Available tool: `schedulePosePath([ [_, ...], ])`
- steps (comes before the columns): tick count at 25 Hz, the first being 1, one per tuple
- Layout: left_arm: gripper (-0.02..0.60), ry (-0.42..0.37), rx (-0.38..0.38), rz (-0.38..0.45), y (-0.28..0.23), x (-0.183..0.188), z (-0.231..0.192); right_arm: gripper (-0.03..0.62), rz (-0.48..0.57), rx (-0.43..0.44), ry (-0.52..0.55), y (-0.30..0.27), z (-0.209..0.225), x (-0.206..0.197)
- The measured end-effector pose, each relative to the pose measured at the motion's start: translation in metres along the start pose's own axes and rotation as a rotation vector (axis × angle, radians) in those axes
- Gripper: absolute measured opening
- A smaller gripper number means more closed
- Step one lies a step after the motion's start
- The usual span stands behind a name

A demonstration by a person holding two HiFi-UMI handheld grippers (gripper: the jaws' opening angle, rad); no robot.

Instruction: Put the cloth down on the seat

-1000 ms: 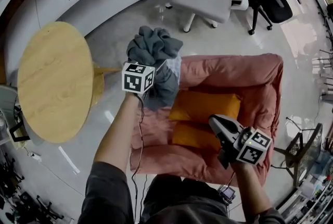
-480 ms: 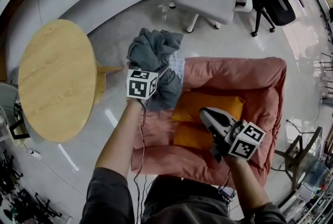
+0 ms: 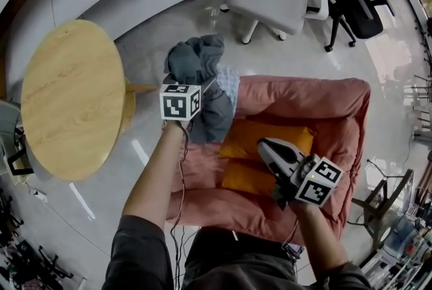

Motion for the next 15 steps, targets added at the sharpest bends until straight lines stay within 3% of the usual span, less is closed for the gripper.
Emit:
schedulePosePath([
  [3, 0.457, -0.019, 0.012, 0.058, 0.015, 0.011, 0.012, 0.015, 0.000, 0.005, -0.010, 0.004, 0.001, -0.003],
  [6, 0.457, -0.032, -0.013, 0.063, 0.027, 0.011, 0.020, 0.015, -0.002, 0.026, -0.012, 0.003, -0.004, -0.006],
  [11, 0.457, -0.020, -0.115, 0.112, 0.051, 0.008, 0.035, 0.015, 0.003, 0.056, 0.001, 0.002, -0.013, -0.005],
  [15, 0.456, -0.049, -0.134, 0.173, 0.069, 0.011, 0.043, 0.015, 0.003, 0.063, 0.008, 0.002, -0.015, -0.002],
])
Point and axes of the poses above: the fingertips, and each gripper's own axes: y backward along the fingers, z to its right, x out of its top, the point moved 9 cm from there along y, backward along the fingers, and after that the axes turned 12 degrees about x, right-handed, at the moved point
